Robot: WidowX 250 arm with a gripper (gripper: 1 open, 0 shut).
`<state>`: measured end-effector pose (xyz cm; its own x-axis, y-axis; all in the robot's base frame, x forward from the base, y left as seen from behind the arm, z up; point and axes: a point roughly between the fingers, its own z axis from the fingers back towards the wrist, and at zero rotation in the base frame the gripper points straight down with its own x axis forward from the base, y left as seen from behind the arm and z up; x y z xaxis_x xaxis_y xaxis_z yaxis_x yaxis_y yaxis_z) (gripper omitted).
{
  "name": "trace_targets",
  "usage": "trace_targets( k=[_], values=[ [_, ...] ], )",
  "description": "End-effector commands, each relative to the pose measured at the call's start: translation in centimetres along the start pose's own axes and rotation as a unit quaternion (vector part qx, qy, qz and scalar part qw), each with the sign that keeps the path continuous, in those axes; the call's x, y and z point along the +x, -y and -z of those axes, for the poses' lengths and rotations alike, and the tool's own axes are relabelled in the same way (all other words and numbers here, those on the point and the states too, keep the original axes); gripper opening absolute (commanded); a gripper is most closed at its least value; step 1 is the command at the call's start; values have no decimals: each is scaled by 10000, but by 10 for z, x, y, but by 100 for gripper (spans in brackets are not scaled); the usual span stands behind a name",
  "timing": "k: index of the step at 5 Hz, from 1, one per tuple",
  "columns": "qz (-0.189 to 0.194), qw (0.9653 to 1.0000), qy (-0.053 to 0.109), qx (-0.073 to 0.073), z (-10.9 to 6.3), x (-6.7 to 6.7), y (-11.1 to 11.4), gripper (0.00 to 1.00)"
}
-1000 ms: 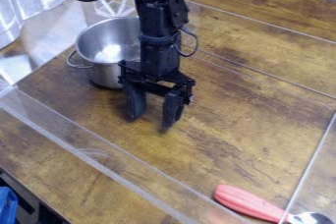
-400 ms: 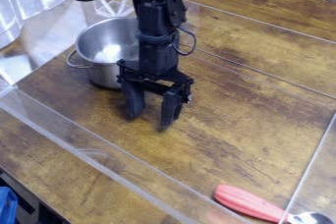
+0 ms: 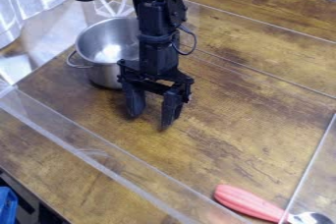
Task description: Put the green object in the silver pot
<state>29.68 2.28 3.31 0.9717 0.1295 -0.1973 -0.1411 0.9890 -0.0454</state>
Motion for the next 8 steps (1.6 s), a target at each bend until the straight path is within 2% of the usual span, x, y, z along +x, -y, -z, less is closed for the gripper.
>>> trace_targets(
  k=[1, 8],
  values=[
    [-116, 9995, 278, -46, -14, 5, -8, 0],
    [-133, 9991, 399, -94, -16, 10, -12, 0]
  ],
)
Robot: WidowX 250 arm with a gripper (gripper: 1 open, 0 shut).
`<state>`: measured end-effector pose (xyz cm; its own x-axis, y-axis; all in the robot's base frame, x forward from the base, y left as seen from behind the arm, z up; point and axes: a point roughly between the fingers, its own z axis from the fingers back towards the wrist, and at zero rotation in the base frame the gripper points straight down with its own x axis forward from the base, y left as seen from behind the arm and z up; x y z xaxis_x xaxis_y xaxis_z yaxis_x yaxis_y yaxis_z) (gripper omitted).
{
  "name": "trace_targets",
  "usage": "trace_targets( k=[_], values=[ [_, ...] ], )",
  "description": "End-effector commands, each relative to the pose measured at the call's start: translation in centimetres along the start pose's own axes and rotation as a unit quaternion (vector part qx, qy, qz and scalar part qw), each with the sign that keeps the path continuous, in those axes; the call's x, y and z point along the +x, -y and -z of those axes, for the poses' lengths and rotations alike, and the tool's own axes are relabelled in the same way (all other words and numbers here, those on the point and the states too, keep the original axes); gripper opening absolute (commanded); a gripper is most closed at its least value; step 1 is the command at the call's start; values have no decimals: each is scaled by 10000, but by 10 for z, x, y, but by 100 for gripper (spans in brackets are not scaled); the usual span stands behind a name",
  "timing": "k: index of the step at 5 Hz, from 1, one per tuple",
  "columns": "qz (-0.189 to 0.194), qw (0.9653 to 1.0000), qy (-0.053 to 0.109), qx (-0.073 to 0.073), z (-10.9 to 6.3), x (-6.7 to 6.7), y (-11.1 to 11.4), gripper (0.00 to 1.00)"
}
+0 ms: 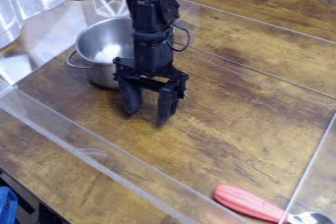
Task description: Put the green object in the silver pot
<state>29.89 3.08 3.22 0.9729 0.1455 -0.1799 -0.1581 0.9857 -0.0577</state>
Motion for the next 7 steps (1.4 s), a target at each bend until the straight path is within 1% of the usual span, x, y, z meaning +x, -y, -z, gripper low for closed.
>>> trace_targets(
  k=[1, 7],
  values=[
    [-59, 9995, 321, -28, -17, 7, -4, 0],
    [-61, 9991, 403, -84, -18, 8, -6, 0]
  ],
)
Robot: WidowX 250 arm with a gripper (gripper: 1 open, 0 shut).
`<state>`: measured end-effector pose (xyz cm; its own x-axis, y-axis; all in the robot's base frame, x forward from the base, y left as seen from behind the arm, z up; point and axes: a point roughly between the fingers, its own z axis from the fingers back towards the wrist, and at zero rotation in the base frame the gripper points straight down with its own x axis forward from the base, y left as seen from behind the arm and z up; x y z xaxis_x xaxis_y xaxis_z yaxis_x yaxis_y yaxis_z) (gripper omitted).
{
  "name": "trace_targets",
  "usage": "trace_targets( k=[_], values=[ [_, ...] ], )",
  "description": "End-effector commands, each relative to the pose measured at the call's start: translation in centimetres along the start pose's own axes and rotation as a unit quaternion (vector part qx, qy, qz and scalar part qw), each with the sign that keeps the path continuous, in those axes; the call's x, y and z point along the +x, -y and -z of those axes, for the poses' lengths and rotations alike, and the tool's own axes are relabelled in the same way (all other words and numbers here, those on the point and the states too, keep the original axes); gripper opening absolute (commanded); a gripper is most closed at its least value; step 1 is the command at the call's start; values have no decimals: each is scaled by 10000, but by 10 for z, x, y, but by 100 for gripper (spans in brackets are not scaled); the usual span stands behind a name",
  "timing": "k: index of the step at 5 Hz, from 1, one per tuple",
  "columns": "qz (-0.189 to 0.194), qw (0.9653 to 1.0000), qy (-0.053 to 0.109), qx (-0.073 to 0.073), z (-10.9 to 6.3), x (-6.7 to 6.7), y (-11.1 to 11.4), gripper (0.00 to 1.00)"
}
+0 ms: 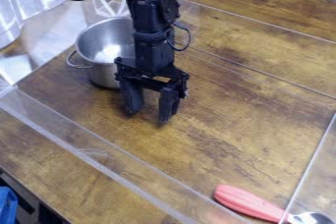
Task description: Put the green object in the silver pot
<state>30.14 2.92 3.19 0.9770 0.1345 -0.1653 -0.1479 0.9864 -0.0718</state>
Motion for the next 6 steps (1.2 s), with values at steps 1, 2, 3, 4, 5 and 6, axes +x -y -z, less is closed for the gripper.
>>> trace_targets(
  k=[1, 2, 3, 4, 5, 6],
  values=[
    [-121, 9993, 347, -29, -19, 6, -9, 0],
    [-121, 9993, 359, -37, -19, 7, -9, 0],
    [-122, 9992, 371, -45, -19, 7, -10, 0],
    [-123, 9992, 383, -52, -19, 7, -10, 0],
    [-120, 9991, 397, -65, -20, 7, -10, 0],
    [-117, 9991, 412, -79, -20, 7, -11, 0]
  ],
)
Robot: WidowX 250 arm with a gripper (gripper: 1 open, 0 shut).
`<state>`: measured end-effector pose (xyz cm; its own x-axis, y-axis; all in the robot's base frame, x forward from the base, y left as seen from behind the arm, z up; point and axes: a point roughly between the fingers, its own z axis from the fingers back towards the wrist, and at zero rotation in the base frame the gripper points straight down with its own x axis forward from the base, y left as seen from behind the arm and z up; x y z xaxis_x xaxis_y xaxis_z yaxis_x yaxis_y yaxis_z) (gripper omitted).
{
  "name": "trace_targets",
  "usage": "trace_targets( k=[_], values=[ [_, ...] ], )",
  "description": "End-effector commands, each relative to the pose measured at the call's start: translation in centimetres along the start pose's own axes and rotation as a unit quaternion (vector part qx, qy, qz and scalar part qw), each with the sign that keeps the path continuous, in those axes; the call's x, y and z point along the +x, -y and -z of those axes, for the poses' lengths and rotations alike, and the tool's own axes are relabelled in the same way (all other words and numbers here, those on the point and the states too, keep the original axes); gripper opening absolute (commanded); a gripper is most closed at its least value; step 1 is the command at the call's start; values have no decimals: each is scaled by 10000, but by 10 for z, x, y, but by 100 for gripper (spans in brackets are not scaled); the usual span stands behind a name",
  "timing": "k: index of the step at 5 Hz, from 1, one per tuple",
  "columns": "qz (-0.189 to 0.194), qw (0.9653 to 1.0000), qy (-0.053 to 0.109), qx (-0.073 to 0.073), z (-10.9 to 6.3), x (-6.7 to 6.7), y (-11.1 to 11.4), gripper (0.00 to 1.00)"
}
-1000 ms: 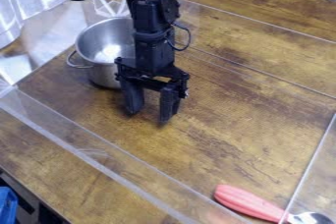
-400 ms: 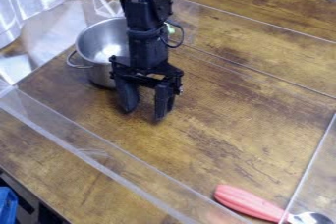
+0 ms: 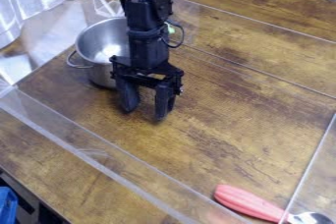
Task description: Put the green object in the silver pot
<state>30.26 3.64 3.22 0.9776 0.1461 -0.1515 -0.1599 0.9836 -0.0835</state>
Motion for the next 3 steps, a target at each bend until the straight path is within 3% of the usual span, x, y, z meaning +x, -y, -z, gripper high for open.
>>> trace_targets(
  k=[1, 3],
  values=[
    [-60, 9994, 352, -26, -19, 6, -4, 0],
    [-56, 9992, 381, -52, -19, 6, -5, 0]
  ],
)
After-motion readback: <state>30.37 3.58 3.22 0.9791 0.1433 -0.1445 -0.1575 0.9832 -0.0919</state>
